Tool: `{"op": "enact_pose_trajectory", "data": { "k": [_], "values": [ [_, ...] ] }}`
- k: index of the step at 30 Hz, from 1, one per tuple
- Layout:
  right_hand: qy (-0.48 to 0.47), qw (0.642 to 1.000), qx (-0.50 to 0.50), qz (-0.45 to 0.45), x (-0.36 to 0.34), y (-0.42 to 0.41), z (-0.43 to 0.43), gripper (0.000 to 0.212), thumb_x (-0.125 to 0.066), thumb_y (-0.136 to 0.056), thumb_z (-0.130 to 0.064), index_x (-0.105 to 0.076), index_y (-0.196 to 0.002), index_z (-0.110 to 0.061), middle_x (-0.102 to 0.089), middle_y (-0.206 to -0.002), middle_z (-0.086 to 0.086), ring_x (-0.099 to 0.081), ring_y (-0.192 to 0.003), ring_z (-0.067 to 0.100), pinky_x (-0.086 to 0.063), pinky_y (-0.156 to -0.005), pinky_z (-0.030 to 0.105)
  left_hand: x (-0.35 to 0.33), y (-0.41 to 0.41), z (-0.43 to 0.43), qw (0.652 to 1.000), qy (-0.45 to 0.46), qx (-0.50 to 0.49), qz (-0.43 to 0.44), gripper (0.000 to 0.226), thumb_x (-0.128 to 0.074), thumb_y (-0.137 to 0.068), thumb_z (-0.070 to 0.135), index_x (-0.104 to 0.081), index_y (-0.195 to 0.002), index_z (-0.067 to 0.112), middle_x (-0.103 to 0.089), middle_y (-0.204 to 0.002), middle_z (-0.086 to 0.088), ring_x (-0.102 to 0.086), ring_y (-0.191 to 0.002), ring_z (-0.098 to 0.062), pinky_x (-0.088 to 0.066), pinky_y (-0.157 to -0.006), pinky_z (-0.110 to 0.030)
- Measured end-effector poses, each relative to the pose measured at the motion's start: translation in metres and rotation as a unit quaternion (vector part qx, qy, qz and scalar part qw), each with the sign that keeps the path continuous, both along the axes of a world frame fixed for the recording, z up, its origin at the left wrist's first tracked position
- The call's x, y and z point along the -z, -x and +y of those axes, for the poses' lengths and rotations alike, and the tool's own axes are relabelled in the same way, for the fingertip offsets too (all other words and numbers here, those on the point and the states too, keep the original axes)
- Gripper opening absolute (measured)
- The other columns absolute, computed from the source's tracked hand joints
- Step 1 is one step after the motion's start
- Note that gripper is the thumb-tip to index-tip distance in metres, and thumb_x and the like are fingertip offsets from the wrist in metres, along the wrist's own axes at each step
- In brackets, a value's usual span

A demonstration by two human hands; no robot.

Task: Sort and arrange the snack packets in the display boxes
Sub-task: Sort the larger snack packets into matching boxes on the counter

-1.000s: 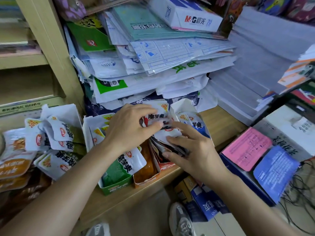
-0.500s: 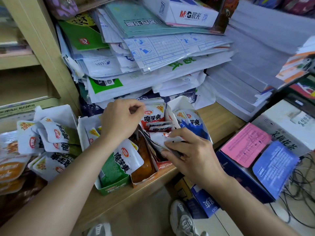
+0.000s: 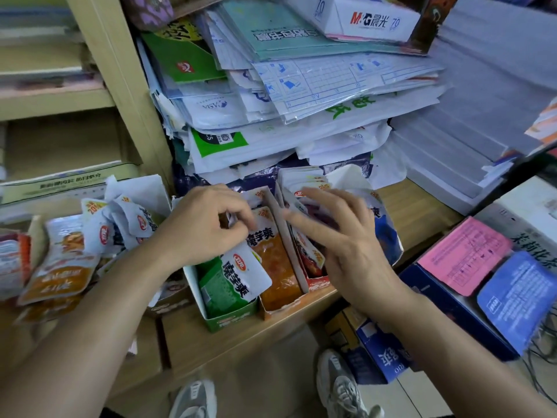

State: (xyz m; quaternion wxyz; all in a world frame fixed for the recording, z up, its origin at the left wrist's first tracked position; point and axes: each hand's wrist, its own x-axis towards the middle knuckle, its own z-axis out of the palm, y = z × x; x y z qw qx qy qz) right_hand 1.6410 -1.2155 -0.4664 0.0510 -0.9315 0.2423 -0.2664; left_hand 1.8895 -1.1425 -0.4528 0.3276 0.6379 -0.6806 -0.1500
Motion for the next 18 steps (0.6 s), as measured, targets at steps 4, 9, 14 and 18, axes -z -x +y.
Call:
{"op": "enact_pose_trajectory", "data": {
  "k": [4,9,14,18],
  "values": [
    [-0.104,0.990,-0.090,0.040,-0.007,0.003,-0.004,0.056,-0.045,-0.065,-0.017,-0.076,-0.111,-0.027,-0.048,-0.149,-0.008,-0.032,-0.142,0.026,-0.031,-0.103,0.059,0.003,-0.005,0.007,0.999,0.024,0.009,-0.031,0.023,-0.060,-0.076,0.045,-0.074,-0.067,0.029,-0.068,-0.075,0.016,-0.061,-0.090,-0.009,-0.049,-0.079,-0.034],
    [-0.050,0.998,-0.013,0.045,-0.003,0.001,-0.009,0.039,-0.061,-0.081,-0.062,-0.070,-0.093,-0.026,-0.053,-0.144,-0.011,-0.037,-0.139,0.016,-0.032,-0.104,0.047,0.002,-0.004,0.017,0.997,-0.047,0.027,-0.047,0.035,-0.073,-0.064,0.071,-0.063,-0.071,0.038,-0.060,-0.103,0.015,-0.053,-0.115,-0.009,-0.044,-0.092,-0.037],
    [0.051,0.995,0.053,0.061,0.003,-0.001,-0.017,0.021,-0.082,-0.077,-0.031,-0.069,-0.092,-0.024,-0.059,-0.134,-0.005,-0.045,-0.128,0.026,-0.031,-0.095,0.048,0.004,-0.010,0.030,0.998,-0.031,0.040,-0.023,0.027,-0.081,-0.077,0.013,-0.073,-0.083,0.039,-0.058,-0.114,0.015,-0.047,-0.122,-0.010,-0.042,-0.100,-0.043],
    [0.085,0.986,0.103,0.103,0.000,-0.005,0.009,0.026,-0.073,-0.082,-0.036,-0.072,-0.106,-0.027,-0.052,-0.144,-0.003,-0.038,-0.137,0.034,-0.027,-0.102,0.058,0.003,-0.010,0.039,0.999,-0.036,0.033,-0.014,0.025,-0.076,-0.069,0.058,-0.071,-0.088,0.042,-0.053,-0.125,0.018,-0.046,-0.130,-0.010,-0.040,-0.100,-0.042]
  ]
}}
